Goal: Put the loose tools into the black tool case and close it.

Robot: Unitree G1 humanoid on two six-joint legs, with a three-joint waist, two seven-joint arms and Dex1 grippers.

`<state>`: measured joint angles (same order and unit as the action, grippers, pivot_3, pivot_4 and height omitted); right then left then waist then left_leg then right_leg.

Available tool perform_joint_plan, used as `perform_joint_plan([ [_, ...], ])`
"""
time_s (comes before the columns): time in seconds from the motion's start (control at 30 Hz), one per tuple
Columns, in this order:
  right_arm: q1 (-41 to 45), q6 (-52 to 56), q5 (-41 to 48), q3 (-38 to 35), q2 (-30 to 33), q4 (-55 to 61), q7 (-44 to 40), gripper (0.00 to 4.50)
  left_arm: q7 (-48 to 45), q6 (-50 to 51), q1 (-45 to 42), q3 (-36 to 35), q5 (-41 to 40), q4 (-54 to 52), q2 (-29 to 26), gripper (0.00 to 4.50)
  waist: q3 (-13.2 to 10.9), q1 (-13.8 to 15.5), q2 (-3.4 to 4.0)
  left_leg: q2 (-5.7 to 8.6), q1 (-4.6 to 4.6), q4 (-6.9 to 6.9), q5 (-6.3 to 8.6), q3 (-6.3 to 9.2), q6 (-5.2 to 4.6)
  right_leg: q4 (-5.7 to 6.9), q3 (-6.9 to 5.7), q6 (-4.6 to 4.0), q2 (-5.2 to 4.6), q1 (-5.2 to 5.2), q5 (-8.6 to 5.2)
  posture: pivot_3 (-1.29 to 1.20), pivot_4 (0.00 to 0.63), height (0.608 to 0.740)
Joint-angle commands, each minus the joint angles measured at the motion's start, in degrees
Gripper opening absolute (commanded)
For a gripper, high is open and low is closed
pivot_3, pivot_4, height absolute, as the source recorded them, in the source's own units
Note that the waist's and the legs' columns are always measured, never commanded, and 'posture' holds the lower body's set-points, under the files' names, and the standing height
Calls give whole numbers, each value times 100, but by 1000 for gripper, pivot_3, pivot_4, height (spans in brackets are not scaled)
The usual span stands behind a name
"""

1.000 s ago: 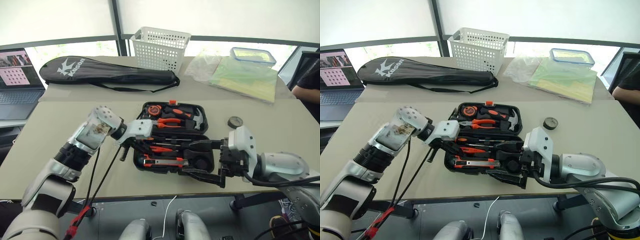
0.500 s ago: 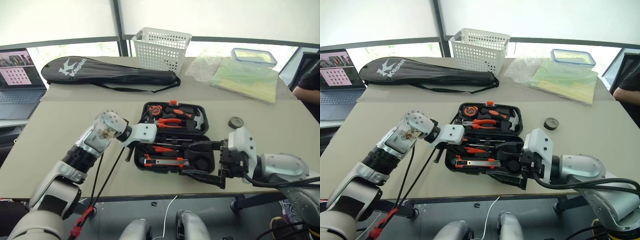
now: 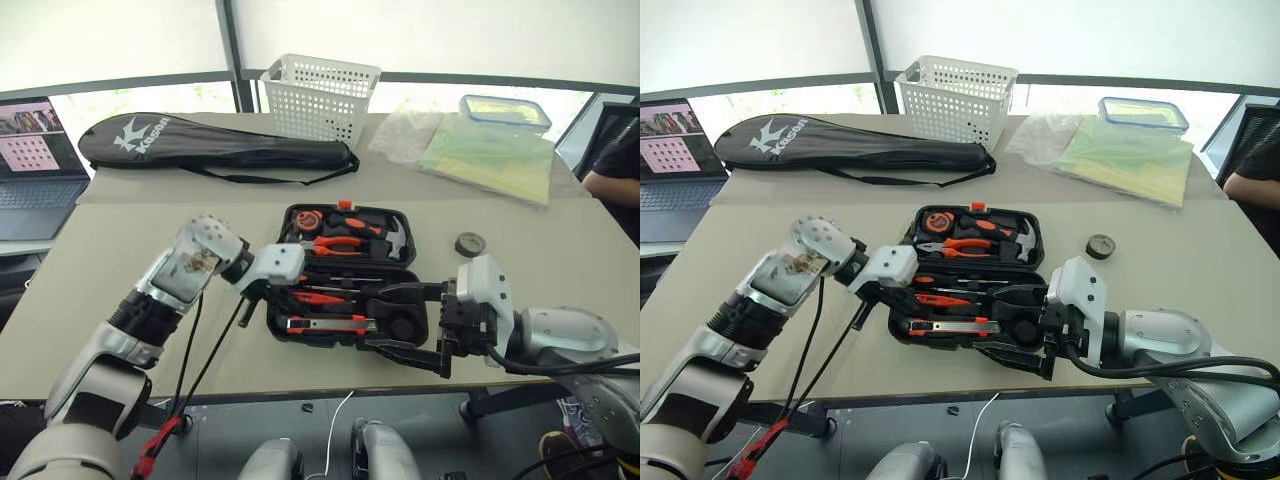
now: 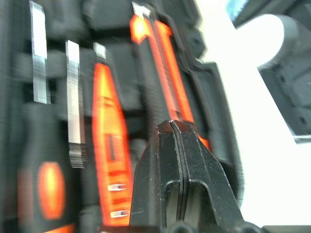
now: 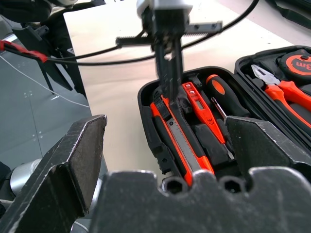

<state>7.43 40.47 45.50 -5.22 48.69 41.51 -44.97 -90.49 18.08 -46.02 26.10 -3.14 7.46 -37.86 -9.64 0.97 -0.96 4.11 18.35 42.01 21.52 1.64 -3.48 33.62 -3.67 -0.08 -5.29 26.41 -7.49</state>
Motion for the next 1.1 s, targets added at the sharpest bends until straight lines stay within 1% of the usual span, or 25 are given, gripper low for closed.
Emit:
perform_joint_plan([
  [0.03,-13,-137,-31,-102,-23,116,3,4500,153,-313,8,101,265,-60,-29,35,0,12,0,0,-1,1,0,0,0,-3,0,0,0,0,0,0,150,740],
  [0.17,-7,-109,-12,-110,-30,133,21,4500,283,-512,-28,135,430,148,53,35,1,27,1,0,-5,1,0,0,0,-6,3,0,-2,-3,0,0,150,740],
  [0.33,-23,-91,14,-133,-23,156,32,4500,404,-517,-108,125,494,447,209,35,4,69,3,0,-12,9,0,0,-1,-5,4,1,-3,-12,0,0,150,740],
  [0.63,41,-89,26,-106,-43,137,38,4500,517,-1150,255,483,896,849,190,35,32,82,3,-2,-18,18,3,-1,-5,-2,10,2,-2,-16,1,0,150,740],
  [0.77,37,-84,18,-107,-38,132,36,4500,572,-1302,343,466,901,830,188,35,69,81,16,-4,-25,11,4,-1,-7,-5,11,3,-2,-20,1,0,150,740],
  [0.9,-32,-90,2,-203,16,91,4,4500,571,-1044,310,82,465,549,245,35,77,77,23,-4,-29,12,5,-2,-8,-4,14,3,-2,-24,1,0,150,740],
  [1.0,-238,-18,71,-705,233,-198,-150,4500,389,-60,308,-797,-578,-189,26,35,75,68,22,-5,-23,11,5,-2,-9,-4,13,4,0,-18,0,0,150,740],
  [1.07,-449,-40,6,-1084,464,-529,-406,4500,285,616,361,-1459,-1401,-663,-182,527,64,39,14,-4,-1,13,6,-2,-11,16,10,4,4,0,0,0,150,740],
  [1.1,-517,-71,-67,-1249,593,-793,-539,4500,319,935,381,-1767,-1712,-833,-307,635,59,25,8,-3,8,16,6,-1,-11,26,7,4,4,10,1,0,150,740],
])
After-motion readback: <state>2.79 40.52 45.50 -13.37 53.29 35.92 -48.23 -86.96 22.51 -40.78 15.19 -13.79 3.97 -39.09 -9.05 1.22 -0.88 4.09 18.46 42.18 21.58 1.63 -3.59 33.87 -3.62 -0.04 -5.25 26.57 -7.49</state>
